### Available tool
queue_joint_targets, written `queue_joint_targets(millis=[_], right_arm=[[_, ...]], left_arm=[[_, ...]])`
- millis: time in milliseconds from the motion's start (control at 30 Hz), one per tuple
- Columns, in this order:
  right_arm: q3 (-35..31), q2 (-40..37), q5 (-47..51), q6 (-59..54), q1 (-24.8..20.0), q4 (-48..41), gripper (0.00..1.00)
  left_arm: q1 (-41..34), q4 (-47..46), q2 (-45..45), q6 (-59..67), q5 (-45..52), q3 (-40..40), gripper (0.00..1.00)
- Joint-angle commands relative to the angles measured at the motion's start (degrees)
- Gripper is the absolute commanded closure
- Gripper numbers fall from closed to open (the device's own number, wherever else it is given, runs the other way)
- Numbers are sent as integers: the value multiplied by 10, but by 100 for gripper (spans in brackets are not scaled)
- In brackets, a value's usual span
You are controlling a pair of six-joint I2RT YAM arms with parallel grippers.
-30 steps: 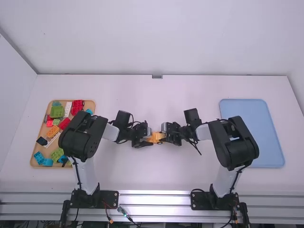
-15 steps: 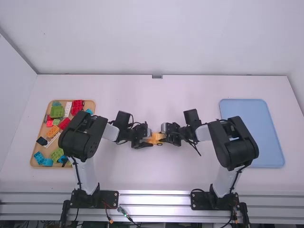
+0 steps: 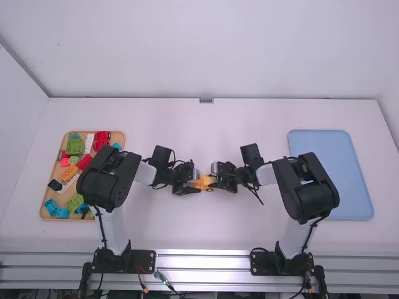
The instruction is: Assemble lego blocks to make yellow taxi
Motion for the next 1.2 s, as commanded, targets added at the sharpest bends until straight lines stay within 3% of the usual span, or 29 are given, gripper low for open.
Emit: queue_joint_targets(millis=[0,1167], right_arm=[[-6,8,-2,2,-2,-5,87],[-5,8,14,21,-4,8,86]], left_arm=[[-2,-8,8,-15,-26,-4,46],[-2,-14,8,-6,-28,-11,50]])
